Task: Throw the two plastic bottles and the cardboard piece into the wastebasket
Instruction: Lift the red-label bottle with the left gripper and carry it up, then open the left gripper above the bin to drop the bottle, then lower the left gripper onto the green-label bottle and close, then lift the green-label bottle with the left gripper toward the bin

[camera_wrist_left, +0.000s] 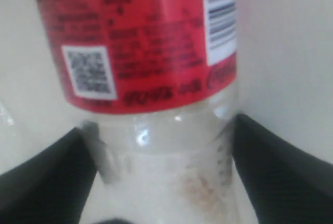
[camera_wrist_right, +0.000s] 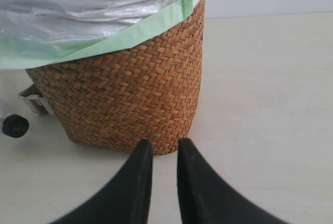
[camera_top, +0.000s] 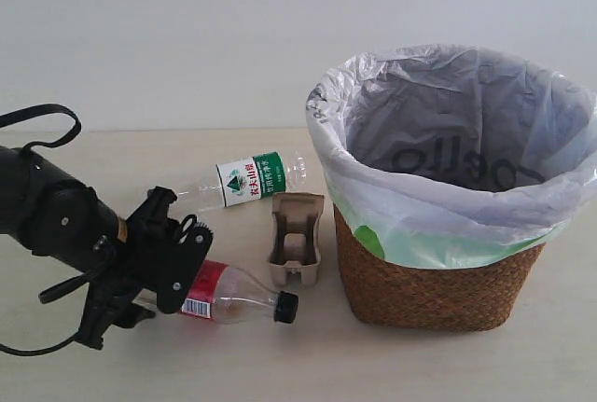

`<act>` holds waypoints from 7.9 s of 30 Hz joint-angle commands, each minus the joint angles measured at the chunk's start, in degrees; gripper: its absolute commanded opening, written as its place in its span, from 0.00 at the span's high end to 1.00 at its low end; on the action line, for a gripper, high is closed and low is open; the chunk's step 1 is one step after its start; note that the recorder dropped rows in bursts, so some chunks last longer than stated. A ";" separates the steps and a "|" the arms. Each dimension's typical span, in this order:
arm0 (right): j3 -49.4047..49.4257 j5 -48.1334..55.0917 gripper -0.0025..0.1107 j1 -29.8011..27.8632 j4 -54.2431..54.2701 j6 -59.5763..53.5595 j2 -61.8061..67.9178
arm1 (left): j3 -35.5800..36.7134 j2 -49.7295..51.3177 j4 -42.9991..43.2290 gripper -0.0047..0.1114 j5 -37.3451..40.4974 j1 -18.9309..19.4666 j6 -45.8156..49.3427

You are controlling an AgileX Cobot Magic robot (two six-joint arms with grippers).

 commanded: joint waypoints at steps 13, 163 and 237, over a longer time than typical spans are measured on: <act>-0.05 -0.32 0.86 0.08 -0.02 0.06 -0.31 | -0.33 -9.28 -6.07 0.93 8.43 -0.54 -41.43; -0.05 -0.28 0.86 0.08 -0.02 0.06 -0.31 | -48.71 25.51 11.45 0.28 22.33 -2.87 -40.87; -0.05 -0.28 0.86 0.08 -0.02 0.06 -0.31 | 1.31 -35.02 -76.70 0.93 27.94 22.58 -25.00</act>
